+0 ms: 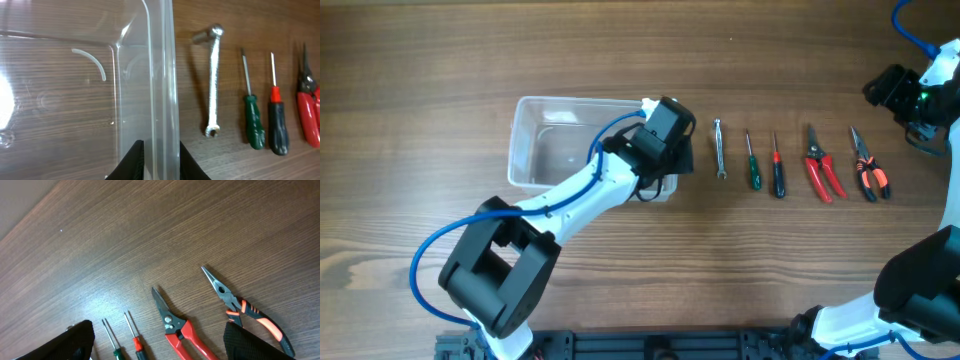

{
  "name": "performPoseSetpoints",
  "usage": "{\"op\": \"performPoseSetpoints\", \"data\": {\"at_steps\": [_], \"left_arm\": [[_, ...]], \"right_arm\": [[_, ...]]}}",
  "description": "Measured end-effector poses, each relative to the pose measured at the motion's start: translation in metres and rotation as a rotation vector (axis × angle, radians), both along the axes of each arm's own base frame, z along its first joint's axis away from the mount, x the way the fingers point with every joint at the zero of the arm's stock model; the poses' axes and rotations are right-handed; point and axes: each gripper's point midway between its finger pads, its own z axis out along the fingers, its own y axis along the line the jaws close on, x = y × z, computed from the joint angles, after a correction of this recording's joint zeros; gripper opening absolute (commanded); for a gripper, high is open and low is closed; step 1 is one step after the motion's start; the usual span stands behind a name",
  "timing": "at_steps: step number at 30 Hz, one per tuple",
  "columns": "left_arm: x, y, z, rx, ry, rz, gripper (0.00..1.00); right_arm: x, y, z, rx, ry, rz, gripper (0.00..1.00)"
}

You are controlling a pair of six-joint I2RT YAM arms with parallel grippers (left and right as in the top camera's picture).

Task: Pack container
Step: 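Grip the container wall and drag it rightward toward the tools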

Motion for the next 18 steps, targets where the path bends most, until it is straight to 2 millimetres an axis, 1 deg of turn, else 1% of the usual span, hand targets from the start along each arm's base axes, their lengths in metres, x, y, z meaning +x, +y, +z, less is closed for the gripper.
{"op": "performPoseSetpoints", "data": {"at_steps": [3, 9, 18], "left_arm": [[-0.001, -0.007, 0.001, -0.01, -0.01, -0.011, 0.17], [0.0, -0.008, 0.001, -0.022, -0.01, 0.006, 0.17], [0.014, -0.009, 0.002, -0.04, -0.05, 0.067, 0.17]], "right_arm": [[0.0, 0.0, 0.0, 0.0, 0.0, 0.0, 0.83], [0.0, 0.0, 0.0, 0.001, 0.001, 0.0, 0.83], [-0.003, 0.002, -0.002, 0.007, 0.015, 0.0, 0.83]]}}
